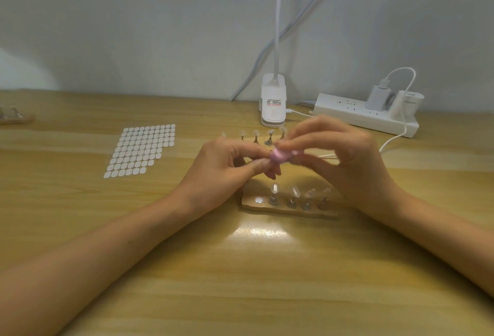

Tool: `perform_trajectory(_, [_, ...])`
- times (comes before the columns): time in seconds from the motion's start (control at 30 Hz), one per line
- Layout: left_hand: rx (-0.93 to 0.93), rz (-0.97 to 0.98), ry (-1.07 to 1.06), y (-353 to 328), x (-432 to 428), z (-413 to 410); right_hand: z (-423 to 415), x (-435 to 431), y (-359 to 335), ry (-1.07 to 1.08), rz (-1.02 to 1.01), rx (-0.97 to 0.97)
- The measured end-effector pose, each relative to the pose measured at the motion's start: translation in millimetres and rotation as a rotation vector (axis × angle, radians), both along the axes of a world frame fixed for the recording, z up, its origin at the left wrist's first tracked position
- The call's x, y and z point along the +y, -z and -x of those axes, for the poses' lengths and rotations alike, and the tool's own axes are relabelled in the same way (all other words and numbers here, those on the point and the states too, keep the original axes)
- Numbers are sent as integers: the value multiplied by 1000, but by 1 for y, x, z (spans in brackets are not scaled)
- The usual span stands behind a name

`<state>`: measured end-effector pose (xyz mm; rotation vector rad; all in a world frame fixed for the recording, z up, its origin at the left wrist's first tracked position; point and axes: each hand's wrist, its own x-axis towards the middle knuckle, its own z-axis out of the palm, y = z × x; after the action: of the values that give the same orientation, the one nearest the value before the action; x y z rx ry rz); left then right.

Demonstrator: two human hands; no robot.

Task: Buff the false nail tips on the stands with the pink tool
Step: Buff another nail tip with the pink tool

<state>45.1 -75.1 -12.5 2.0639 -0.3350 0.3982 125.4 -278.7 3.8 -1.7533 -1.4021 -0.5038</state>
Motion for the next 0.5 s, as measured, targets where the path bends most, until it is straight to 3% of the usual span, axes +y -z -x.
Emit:
perform_trajectory(0.07, [4,-12,-5,0,0,0,1,1,1,-18,28,-29])
perform_trajectory(0.2, [-6,27,-14,-3,-2,1,-7,-7,-3,136,-61,105])
perform_trajectory(0.37, [-28,-18,-35,-4,-4,2,4,4,1,-48,2,26])
perform_trajectory(0.5, [-24,-15,-40,-3,-3,3,1,1,-1,21,-24,4])
